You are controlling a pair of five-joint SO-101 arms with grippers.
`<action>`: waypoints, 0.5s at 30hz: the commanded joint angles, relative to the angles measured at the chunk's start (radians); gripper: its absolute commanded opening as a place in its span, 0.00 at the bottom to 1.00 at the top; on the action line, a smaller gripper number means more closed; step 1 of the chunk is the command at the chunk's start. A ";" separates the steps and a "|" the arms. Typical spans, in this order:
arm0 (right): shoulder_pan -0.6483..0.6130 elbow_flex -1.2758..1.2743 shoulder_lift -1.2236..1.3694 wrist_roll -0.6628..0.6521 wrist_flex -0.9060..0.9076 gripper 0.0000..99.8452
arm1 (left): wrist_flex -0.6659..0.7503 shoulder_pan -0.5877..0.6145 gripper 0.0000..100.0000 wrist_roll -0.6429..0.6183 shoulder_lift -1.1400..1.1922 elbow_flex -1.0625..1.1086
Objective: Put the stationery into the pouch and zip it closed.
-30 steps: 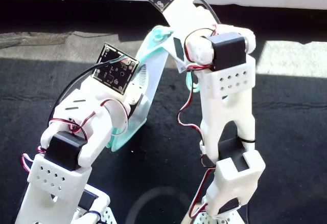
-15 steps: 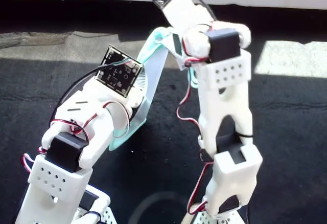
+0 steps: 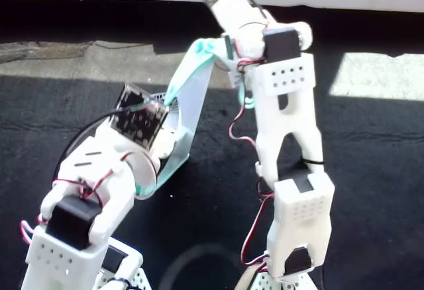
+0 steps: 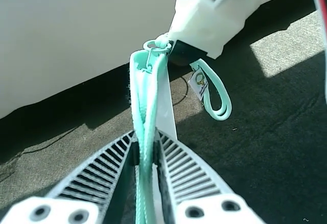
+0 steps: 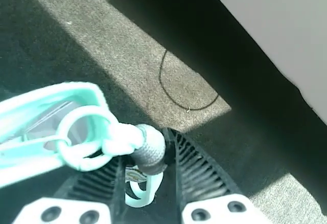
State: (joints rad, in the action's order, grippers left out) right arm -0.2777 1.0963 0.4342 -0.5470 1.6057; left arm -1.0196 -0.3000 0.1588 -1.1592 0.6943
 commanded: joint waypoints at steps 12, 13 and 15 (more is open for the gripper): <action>0.173 0.015 0.085 -0.015 -0.113 0.01 | -0.114 0.001 0.01 -0.008 -0.122 0.028; 0.191 0.015 0.099 -0.015 -0.119 0.01 | -0.118 0.001 0.01 -0.008 -0.130 0.033; 0.216 0.015 0.120 -0.014 -0.124 0.01 | -0.118 0.010 0.01 -0.006 -0.147 0.042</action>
State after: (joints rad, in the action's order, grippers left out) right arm -0.1765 1.1009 0.5324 -0.5516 1.5244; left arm -1.0948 -0.3015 0.1603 -1.2743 0.7281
